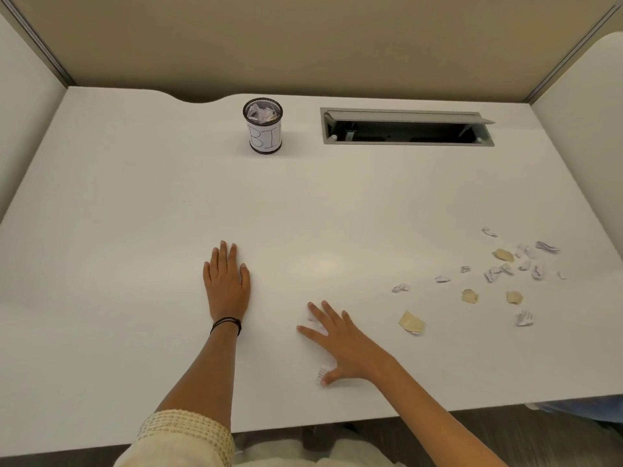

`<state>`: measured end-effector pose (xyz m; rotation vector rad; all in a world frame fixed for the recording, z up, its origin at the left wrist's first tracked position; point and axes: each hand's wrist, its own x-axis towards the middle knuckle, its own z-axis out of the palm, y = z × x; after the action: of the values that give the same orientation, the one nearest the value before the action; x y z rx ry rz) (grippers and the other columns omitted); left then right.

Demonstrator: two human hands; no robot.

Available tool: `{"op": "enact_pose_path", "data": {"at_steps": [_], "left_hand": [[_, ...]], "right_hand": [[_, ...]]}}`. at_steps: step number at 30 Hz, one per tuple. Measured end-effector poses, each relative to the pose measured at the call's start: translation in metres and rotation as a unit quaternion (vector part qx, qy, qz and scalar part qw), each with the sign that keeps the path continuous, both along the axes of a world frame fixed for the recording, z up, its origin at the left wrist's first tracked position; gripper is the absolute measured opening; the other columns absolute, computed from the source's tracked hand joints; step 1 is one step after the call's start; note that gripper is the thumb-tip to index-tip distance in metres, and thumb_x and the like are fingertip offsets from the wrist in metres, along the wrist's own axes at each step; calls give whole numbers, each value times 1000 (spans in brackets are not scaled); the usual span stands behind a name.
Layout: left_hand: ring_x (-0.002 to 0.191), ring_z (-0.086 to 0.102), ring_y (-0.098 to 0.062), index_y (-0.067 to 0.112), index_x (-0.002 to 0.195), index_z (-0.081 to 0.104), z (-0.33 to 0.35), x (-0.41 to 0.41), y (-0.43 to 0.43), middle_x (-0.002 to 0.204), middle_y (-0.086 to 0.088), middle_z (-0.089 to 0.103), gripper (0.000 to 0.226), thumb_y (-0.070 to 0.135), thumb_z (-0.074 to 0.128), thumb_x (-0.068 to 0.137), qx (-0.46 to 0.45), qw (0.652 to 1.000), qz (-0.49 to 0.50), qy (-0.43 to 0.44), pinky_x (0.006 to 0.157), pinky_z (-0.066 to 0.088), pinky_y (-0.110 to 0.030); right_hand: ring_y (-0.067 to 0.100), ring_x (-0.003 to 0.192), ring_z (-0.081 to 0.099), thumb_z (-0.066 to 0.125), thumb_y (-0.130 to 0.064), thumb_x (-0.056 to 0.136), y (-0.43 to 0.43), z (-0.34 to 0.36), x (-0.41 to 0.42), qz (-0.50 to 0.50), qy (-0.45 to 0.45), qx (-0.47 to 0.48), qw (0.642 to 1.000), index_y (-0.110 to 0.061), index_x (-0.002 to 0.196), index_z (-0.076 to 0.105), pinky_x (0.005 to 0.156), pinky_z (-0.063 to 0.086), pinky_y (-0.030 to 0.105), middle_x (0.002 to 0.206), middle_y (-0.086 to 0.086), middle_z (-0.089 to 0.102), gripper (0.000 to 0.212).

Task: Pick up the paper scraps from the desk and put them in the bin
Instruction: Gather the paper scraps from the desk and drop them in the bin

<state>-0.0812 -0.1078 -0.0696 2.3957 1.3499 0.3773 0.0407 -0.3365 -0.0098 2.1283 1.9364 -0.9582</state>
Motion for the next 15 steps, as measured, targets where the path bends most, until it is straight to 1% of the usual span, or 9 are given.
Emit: {"op": "enact_pose_path", "data": {"at_steps": [3,4,6,7,8,9,10,12,15], "left_hand": [[142,21,-25,10,145,33,-1,-1,1,153,-9,26,48,16,42,97,3,1000,-2,1,116,12,-41],[142,21,-25,10,145,33,-1,-1,1,153,-9,26,49,17,41,98,2,1000,-3,1,116,12,-42],[142,21,-25,9,145,33,-2,-2,-2,154,-10,26,48,18,37,98,4,1000,-6,7,116,13,-42],[142,21,-25,9,145,33,-2,-2,-3,153,-10,26,49,19,35,97,5,1000,-7,10,116,13,-42],[142,21,-26,8,145,33,-2,-2,-5,153,-11,25,49,19,34,97,3,1000,-8,13,116,13,-43],[142,21,-26,8,145,33,-2,-2,-6,153,-11,25,49,19,35,97,1,1000,-8,15,116,13,-43],[142,21,-27,8,144,33,-2,-2,-7,153,-12,26,49,21,33,97,1,1000,-9,18,116,13,-44],[141,24,-28,8,144,35,-1,-4,-6,152,-13,28,53,27,26,95,4,1000,-13,22,115,15,-45],[140,25,-28,10,143,35,-1,-4,-1,152,-12,29,59,35,20,92,5,999,-26,31,114,16,-46]], "right_hand": [[21,135,-26,61,-30,86,-10,-12,-3,-24,10,28,999,-29,147,12,114,-3,44,154,1,-18,78],[20,137,-20,60,-22,88,-15,-17,-2,-49,35,59,996,-27,145,22,117,13,46,156,0,-8,69],[12,141,-2,58,-10,88,-28,-29,-1,-105,76,138,982,-24,139,38,104,44,38,154,-3,14,57],[4,142,2,55,-9,89,-35,-33,-1,-127,95,164,974,-25,138,39,102,45,26,152,-5,20,54],[-4,141,2,51,-12,91,-42,-34,-1,-141,109,179,967,-29,139,35,108,33,15,150,-7,22,53],[-8,140,1,48,-15,92,-47,-32,-1,-143,108,192,965,-34,140,31,110,20,7,149,-8,23,55],[-7,139,6,49,-15,91,-51,-31,-1,-142,95,207,964,-36,141,29,109,19,7,148,-8,26,57],[2,133,33,62,-8,83,-54,-29,2,-135,54,232,962,-25,137,40,103,37,17,144,-3,39,60],[13,109,61,81,-6,65,-47,-27,11,-112,-9,267,957,-13,118,61,76,56,18,124,3,62,57]]}}
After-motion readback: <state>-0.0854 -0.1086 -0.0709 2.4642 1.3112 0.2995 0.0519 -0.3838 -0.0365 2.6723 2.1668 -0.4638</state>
